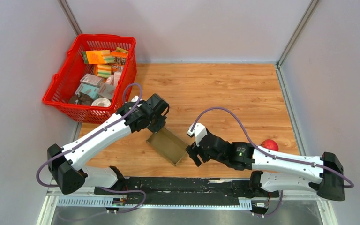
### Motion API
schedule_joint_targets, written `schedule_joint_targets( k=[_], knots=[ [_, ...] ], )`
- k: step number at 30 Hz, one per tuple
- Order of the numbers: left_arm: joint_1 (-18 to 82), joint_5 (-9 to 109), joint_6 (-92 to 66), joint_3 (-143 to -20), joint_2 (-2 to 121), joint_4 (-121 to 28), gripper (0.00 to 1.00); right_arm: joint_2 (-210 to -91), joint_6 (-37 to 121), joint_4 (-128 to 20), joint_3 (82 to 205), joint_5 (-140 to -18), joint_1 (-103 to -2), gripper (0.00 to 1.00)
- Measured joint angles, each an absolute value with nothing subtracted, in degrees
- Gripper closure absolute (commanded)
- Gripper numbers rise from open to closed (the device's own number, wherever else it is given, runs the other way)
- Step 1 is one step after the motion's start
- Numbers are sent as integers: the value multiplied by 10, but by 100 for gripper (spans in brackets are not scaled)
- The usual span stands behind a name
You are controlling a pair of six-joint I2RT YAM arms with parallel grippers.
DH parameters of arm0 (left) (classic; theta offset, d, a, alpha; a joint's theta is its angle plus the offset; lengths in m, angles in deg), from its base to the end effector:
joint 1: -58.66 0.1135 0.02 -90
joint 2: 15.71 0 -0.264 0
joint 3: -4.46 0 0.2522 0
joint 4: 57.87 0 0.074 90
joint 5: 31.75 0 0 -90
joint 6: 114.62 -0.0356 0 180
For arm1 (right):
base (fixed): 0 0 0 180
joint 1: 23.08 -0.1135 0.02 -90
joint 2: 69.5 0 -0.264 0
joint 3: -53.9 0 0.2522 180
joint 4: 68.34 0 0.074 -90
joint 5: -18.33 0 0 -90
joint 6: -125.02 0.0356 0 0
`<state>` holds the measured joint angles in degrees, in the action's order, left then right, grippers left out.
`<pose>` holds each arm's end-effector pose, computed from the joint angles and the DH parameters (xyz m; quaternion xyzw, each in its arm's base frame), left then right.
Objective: Fold the paper box
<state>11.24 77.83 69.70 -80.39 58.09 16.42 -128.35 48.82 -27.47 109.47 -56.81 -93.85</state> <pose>0.1727 -0.1703 0.3193 -0.4176 0.8639 -0.1612 0.2310 0.0788 0.1981 0.2495 -0.3913 0.8267 0.1718 0.3659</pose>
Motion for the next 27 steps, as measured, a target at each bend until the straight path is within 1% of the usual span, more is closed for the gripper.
schedule_joint_targets(
  k=[2,5,6,8,9,11,12,15,20,21,25,26,27],
  knots=[
    [115,778,711,-791,575,160,100,-1284,474,-291,1095,-550,-939,32],
    [118,778,728,-765,559,154,97,-1293,454,-321,1095,-534,-939,40],
    [119,778,732,-756,553,149,91,-1297,449,-329,1095,-531,-939,44],
    [122,777,737,-741,540,136,73,-1307,439,-342,1095,-522,-939,50],
    [124,776,739,-734,534,129,57,-1311,435,-347,1095,-516,-939,55],
    [129,770,737,-718,522,114,41,-1318,426,-354,1095,-504,-938,58],
    [131,768,734,-717,521,112,29,-1321,423,-357,1095,-498,-937,62],
    [136,759,706,-694,501,86,27,-1324,412,-362,1095,-485,-928,72],
    [144,761,598,-673,451,52,27,-1324,396,-365,1095,-482,-901,76],
    [145,764,576,-665,434,43,27,-1324,396,-365,1095,-485,-894,79],
    [145,763,431,-584,318,-25,29,-1327,396,-370,1095,-510,-875,79],
    [145,762,397,-562,286,-39,30,-1329,396,-374,1095,-516,-872,78],
    [145,758,364,-539,257,-52,34,-1332,396,-379,1095,-523,-870,74]
  ],
)
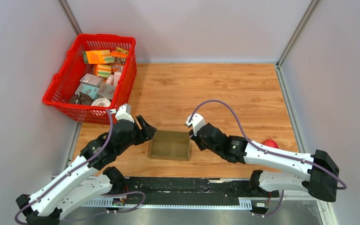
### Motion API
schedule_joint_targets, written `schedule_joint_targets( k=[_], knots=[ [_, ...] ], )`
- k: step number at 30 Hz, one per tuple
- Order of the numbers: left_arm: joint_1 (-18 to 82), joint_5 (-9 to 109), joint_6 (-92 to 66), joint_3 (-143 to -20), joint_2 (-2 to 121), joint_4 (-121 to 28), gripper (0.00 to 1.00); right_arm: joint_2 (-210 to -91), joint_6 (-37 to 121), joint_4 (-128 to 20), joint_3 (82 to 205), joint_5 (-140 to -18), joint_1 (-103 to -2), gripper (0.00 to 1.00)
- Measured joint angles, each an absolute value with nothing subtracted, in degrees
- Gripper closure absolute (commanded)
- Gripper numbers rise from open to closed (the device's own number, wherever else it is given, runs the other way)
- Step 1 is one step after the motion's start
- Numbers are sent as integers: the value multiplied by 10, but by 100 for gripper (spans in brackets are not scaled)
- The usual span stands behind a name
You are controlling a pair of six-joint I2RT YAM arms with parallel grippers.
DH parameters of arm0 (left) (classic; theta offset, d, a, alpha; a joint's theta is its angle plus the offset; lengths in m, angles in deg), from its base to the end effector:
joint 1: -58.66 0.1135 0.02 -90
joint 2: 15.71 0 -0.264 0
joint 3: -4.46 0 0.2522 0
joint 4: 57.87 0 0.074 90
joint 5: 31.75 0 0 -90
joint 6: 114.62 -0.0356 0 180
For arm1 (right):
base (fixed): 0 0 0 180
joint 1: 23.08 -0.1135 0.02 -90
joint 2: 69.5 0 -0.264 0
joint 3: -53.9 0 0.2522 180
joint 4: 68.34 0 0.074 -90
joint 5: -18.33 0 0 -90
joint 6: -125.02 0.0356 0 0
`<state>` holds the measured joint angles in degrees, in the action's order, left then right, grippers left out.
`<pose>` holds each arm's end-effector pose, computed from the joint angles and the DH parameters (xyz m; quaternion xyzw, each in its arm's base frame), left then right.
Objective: Fold the paper box
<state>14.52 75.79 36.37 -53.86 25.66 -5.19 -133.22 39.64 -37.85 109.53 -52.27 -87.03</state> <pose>0.1157 -0.0973 0.2985 -0.1977 0.8598 -0.2754 0.3817 0.1147 0.2076 0.2476 -0.3760 0.8079 0.1154 0.4388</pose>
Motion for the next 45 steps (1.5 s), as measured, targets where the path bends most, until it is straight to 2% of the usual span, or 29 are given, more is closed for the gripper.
schedule_joint_targets(
  k=[5,8,12,22,28,34,35,40,44,45],
  knots=[
    [145,748,237,-461,131,-71,39,-1357,397,-395,1100,-553,-862,72],
    [145,748,184,-444,80,-71,39,-1372,396,-408,1101,-567,-856,78],
    [145,739,136,-443,64,-71,31,-1385,397,-421,1102,-583,-843,100],
    [145,728,77,-430,131,-85,30,-1371,403,-393,1113,-616,-811,100],
    [145,674,50,-409,172,-145,33,-1338,418,-360,1113,-606,-805,100],
    [145,658,34,-404,210,-172,42,-1322,427,-346,1113,-592,-800,100],
    [145,658,31,-406,222,-171,47,-1322,428,-344,1113,-591,-800,100],
    [145,660,21,-424,289,-168,57,-1322,431,-339,1113,-584,-799,100],
    [145,658,25,-435,317,-165,73,-1325,446,-339,1113,-564,-798,100],
    [145,658,29,-437,322,-166,74,-1328,455,-339,1113,-556,-798,100]
  ],
)
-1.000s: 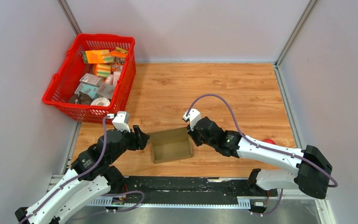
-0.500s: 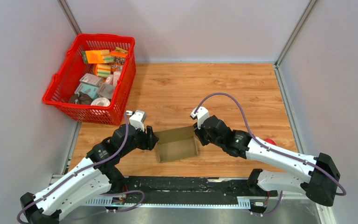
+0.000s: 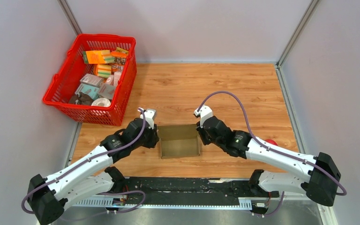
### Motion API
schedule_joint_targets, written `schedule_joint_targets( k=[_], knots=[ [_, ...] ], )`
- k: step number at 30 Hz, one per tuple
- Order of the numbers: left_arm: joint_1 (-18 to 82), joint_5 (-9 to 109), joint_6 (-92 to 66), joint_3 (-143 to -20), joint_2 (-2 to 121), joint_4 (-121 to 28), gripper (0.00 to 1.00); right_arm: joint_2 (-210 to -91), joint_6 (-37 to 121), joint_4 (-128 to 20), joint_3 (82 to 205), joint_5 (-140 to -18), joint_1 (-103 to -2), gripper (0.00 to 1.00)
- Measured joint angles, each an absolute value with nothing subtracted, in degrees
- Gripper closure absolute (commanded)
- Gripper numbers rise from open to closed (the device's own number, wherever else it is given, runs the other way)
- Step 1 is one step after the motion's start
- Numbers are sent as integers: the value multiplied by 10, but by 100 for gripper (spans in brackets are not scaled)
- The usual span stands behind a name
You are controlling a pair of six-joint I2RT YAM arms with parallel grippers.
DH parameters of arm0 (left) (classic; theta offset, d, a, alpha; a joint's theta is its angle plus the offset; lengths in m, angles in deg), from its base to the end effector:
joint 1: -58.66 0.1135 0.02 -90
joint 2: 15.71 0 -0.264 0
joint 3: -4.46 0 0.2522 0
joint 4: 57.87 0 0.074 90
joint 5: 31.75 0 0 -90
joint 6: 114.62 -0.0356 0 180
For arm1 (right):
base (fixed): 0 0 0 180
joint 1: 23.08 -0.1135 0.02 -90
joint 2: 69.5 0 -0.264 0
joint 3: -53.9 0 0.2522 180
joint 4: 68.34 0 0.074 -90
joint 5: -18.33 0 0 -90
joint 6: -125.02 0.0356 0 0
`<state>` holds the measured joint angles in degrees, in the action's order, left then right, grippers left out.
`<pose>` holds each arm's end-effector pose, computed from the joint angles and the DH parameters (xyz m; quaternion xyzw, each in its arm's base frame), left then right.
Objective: Fold the paper box
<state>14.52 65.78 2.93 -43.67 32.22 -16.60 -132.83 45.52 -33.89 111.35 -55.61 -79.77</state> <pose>0.1308 -0.1204 0.2386 0.1041 0.9027 -0.1935 0.3700 0.1372 0.1909 0.2535 -0.2985 0.8496 0.1245 0.4166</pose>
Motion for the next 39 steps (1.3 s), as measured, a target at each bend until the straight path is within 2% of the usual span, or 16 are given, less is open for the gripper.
schedule_joint_targets(
  k=[7,11,23,39],
  knots=[
    [145,652,69,-454,374,-182,92,-1370,556,-352,1113,-526,-796,100],
    [148,654,89,-466,417,-205,98,-1385,648,-340,1124,-480,-795,100],
    [147,657,121,-471,448,-260,100,-1405,790,-315,1134,-390,-813,100],
    [91,722,123,-476,475,-299,100,-1335,719,-431,1031,-303,-846,100]
  ],
)
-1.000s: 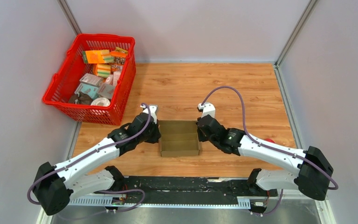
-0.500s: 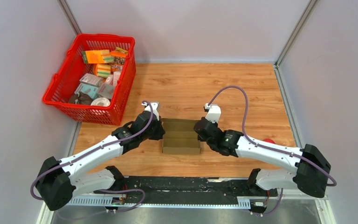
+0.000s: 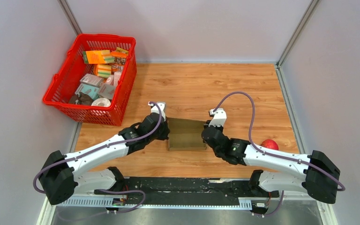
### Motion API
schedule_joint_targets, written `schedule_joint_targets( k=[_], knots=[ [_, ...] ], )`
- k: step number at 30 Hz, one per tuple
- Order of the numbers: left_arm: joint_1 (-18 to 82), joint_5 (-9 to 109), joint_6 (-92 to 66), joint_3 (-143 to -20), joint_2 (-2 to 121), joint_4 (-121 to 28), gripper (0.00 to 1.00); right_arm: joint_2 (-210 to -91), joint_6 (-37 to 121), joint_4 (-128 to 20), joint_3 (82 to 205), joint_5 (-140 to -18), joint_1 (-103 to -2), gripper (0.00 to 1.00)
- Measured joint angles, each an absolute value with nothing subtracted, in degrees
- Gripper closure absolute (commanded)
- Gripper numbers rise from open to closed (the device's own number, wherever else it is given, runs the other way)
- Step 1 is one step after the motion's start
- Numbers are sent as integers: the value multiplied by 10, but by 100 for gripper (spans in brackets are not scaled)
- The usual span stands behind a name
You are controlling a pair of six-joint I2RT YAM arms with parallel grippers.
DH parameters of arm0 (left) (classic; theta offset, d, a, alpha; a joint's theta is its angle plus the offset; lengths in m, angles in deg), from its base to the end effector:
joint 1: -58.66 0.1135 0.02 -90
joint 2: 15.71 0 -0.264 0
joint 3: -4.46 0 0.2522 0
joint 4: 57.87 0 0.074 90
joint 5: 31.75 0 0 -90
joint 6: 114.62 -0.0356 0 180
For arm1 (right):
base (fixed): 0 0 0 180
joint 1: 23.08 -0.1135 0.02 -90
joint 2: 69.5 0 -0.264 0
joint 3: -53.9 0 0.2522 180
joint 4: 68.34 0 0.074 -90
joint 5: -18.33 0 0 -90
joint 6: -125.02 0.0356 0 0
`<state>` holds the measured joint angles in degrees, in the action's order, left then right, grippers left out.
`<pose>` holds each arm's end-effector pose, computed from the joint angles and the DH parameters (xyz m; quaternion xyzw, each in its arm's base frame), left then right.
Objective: Fold the paper box
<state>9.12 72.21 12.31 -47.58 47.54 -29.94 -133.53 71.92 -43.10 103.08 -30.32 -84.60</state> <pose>0.1576 -0.1715 0.2317 0.0466 0.8967 -0.2120 0.3857 0.1281 0.1868 0.2213 -0.0353 0.8605 0.0897 0.5002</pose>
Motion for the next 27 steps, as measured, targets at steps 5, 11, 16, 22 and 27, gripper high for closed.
schedule_joint_targets(
  k=[5,11,16,22,27],
  knots=[
    [93,754,108,-520,505,-303,100,-1341,668,-475,1031,-264,-845,100],
    [96,774,104,-527,531,-323,100,-1367,644,-515,1031,-245,-839,100],
    [97,784,111,-507,548,-352,100,-1391,639,-528,1031,-245,-836,100],
    [97,785,133,-497,563,-370,100,-1408,637,-531,1031,-246,-836,99],
    [97,789,150,-492,568,-387,100,-1409,639,-536,1025,-246,-834,94]
  ],
)
